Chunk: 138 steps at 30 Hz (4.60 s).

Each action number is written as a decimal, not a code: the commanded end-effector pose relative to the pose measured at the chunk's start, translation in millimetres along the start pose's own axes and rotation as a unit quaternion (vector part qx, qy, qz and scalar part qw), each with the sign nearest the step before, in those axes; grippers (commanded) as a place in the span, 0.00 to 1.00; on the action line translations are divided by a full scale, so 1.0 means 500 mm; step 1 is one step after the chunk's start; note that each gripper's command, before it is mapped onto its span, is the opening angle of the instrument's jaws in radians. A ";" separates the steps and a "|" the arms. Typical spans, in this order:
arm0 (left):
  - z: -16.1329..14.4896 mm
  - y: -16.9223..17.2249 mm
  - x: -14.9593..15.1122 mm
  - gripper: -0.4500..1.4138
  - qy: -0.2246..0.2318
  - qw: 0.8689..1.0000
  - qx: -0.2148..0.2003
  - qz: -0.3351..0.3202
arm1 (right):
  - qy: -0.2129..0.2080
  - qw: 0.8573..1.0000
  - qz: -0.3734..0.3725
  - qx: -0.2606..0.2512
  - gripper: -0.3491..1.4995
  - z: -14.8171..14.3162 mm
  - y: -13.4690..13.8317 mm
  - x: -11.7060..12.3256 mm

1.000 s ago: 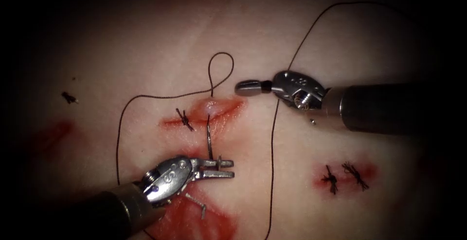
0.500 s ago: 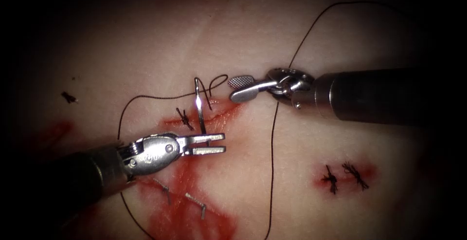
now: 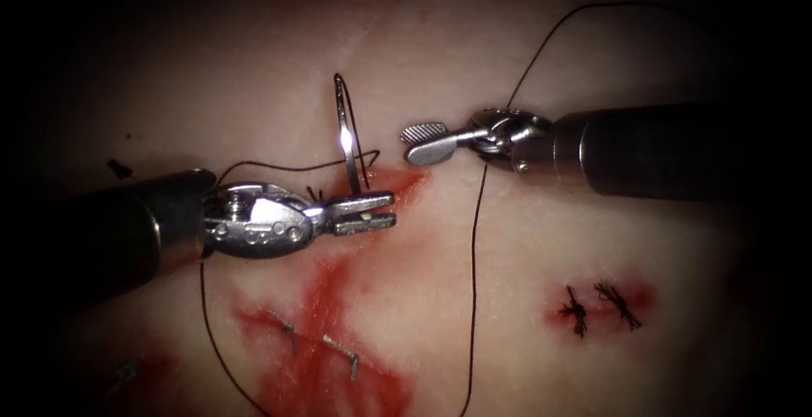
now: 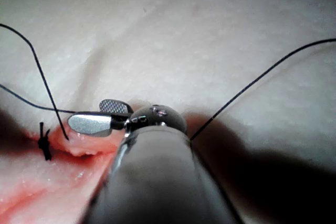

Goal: Wound Closure

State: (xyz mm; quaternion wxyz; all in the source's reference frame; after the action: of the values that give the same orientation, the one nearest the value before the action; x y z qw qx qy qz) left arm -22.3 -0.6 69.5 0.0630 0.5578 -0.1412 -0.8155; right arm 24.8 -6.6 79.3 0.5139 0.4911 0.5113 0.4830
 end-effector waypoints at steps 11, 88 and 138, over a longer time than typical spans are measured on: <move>0.0006 -0.0019 0.0004 0.00 -0.016 0.999 0.009 0.035 | -0.001 1.000 0.001 0.003 0.99 0.0010 0.0006 -0.0001; 0.0111 0.0109 -0.0112 0.00 -0.037 0.993 0.015 0.111 | -0.015 0.998 -0.054 0.007 0.00 0.0135 -0.0049 -0.0044; 0.0116 0.0108 -0.0387 0.01 -0.268 0.941 -0.064 -0.199 | 0.082 0.949 -0.302 0.047 0.00 0.0098 -0.0034 -0.0001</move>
State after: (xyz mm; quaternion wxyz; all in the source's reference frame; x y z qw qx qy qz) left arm -20.5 0.1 89.8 -0.1073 0.3281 0.0124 -0.9384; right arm 29.0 -6.4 77.0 0.5684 0.2949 0.6984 0.3196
